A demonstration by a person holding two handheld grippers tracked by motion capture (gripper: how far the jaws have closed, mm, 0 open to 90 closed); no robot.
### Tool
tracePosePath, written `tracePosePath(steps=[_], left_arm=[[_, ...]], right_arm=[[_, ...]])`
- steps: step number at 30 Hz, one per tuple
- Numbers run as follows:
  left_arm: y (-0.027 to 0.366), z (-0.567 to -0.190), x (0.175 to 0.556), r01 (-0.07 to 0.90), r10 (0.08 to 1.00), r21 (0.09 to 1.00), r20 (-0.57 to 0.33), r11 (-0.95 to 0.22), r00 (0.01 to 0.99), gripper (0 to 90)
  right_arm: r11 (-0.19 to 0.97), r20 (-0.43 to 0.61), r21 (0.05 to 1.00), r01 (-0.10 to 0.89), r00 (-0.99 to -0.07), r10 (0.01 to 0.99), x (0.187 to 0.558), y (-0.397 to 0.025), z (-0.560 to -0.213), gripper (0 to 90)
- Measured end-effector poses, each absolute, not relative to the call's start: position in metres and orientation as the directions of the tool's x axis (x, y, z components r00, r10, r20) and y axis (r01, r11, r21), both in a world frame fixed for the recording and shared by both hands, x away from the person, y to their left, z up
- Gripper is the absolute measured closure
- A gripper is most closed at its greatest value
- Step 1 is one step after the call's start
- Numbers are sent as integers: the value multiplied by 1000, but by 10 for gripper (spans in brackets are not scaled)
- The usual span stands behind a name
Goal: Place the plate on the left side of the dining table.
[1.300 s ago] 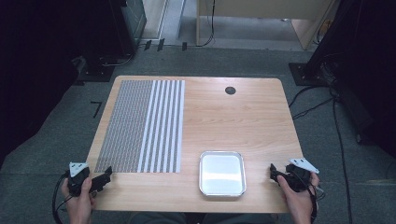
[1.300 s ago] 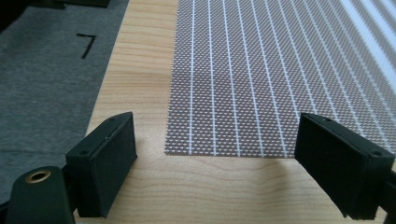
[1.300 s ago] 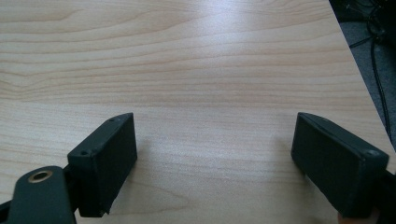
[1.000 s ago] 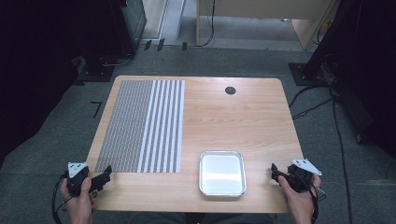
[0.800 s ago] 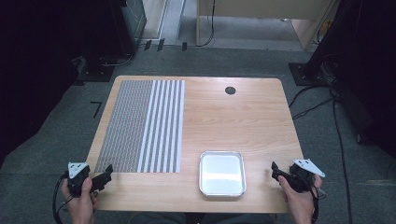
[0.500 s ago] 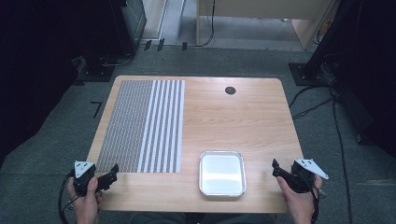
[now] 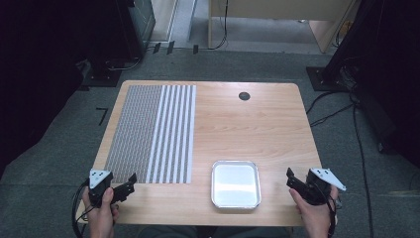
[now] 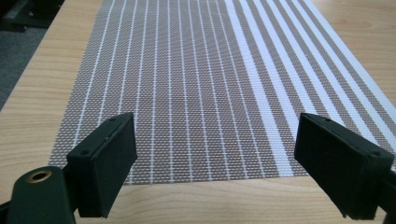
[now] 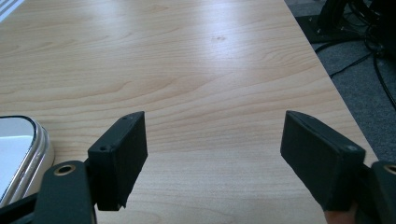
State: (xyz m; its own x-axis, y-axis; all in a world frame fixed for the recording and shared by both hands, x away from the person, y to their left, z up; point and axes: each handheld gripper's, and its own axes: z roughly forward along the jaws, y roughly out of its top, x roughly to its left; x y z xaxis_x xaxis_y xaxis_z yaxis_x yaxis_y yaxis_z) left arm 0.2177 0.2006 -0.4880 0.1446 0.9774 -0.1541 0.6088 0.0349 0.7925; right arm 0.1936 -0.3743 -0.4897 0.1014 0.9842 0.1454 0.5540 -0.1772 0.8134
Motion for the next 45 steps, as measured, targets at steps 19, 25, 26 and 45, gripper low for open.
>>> tracePosePath(steps=[19, 25, 26, 45], left_arm=[[158, -486, 225, 609, 963, 792, -138, -32, 230, 133], [142, -485, 226, 605, 954, 794, -134, -58, 267, 133], [138, -485, 226, 610, 950, 790, -142, -59, 277, 133], [87, -485, 229, 611, 913, 783, -156, -119, 377, 133]], right_arm=[[-152, 148, 809, 567, 53, 988, 194, -355, -489, 256], [-142, 150, 813, 565, 32, 988, 193, -348, -489, 272], [-138, 150, 814, 564, 26, 988, 193, -347, -489, 276], [-140, 202, 802, 581, -44, 978, 190, -322, -482, 278]])
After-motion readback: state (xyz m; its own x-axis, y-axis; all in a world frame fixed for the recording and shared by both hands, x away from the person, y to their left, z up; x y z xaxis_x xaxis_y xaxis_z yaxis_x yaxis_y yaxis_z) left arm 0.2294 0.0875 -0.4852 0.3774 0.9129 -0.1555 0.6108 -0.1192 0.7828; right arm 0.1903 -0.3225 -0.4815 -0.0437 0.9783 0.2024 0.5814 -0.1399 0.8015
